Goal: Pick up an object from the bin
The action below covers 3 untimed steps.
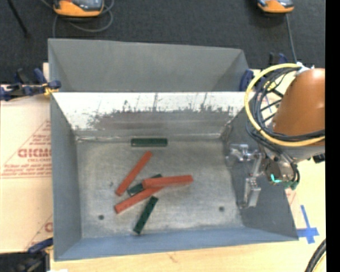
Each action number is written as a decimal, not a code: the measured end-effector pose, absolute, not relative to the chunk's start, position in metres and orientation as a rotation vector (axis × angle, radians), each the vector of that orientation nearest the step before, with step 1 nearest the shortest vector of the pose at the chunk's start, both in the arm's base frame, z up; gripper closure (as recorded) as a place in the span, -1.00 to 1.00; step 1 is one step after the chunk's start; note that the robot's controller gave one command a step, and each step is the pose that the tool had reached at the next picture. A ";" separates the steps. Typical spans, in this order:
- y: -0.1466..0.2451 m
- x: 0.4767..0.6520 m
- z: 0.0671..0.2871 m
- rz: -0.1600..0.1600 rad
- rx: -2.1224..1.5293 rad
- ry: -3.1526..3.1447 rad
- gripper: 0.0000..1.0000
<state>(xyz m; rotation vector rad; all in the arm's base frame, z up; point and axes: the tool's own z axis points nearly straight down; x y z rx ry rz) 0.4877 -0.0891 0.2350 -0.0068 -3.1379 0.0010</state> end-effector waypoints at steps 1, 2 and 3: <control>-0.015 0.538 0.067 -0.001 0.124 -3.137 -1.00; 0.046 0.554 0.102 -0.002 0.325 -3.132 -1.00; 0.062 0.552 0.101 0.001 0.620 -3.086 -1.00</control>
Offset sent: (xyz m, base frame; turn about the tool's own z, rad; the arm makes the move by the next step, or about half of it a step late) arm 0.0505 0.0734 -0.1650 -0.0796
